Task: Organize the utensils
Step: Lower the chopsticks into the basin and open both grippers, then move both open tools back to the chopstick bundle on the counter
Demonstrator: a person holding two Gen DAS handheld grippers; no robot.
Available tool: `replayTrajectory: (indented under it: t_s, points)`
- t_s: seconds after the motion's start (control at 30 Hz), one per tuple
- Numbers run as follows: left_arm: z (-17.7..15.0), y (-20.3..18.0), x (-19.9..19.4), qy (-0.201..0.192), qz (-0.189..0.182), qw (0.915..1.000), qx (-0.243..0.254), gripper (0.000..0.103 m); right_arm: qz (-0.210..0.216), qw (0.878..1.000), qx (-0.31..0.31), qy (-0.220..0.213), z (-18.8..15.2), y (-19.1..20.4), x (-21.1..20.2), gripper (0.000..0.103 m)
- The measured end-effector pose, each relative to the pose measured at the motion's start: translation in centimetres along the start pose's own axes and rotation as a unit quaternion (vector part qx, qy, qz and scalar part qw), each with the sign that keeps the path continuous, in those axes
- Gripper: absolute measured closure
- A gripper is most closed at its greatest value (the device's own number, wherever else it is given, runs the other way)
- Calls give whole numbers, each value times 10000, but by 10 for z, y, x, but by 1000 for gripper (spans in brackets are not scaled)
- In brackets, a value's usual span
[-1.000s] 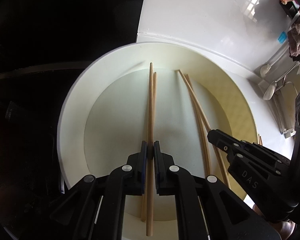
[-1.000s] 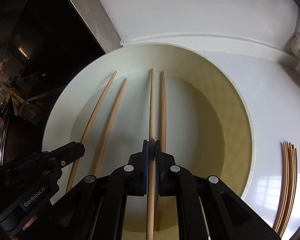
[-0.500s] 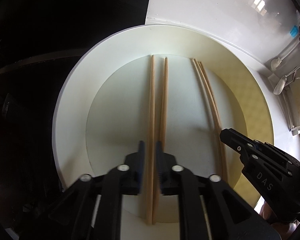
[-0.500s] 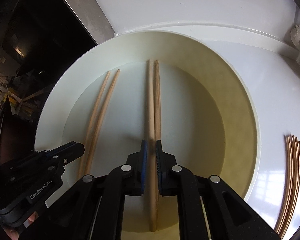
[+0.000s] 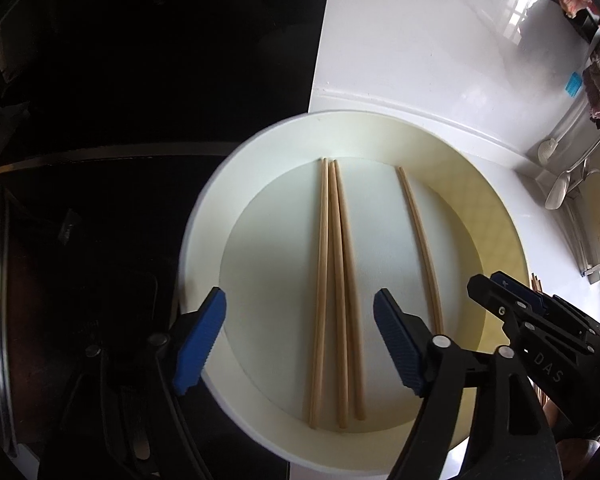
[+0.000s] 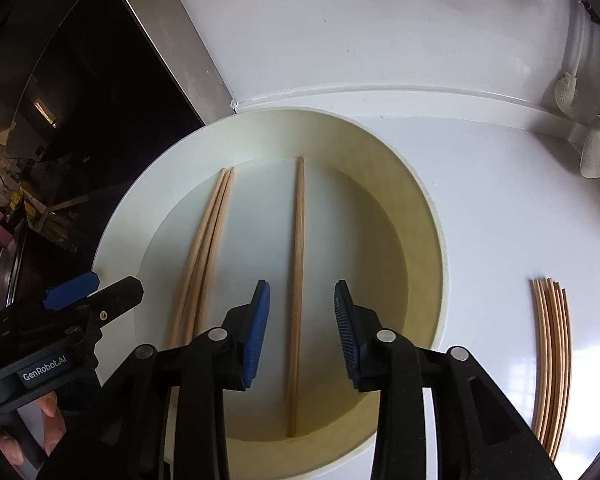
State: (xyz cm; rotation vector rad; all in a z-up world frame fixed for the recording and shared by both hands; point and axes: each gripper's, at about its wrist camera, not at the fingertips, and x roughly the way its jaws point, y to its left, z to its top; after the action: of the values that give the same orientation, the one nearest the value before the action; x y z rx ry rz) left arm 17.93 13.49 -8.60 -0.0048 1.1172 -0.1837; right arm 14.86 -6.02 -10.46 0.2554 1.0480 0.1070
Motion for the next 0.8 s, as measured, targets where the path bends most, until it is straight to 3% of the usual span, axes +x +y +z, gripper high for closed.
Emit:
replayTrajectory:
  t_s: [0.07,0.33,0.8]
  points:
    - [-1,-1,-6,-97,12,10000,11,19,-17,10000,-12,-48,-3,1,-7,66]
    - [-11,-15,-32,-395,-80,9990,187,10,-148,9994,-79,-286,-18,-1,-45,54]
    - [-26,-60,-53,-468,-5,9988,133,10,-497,9977,293,-365,-53,-66,-95,49]
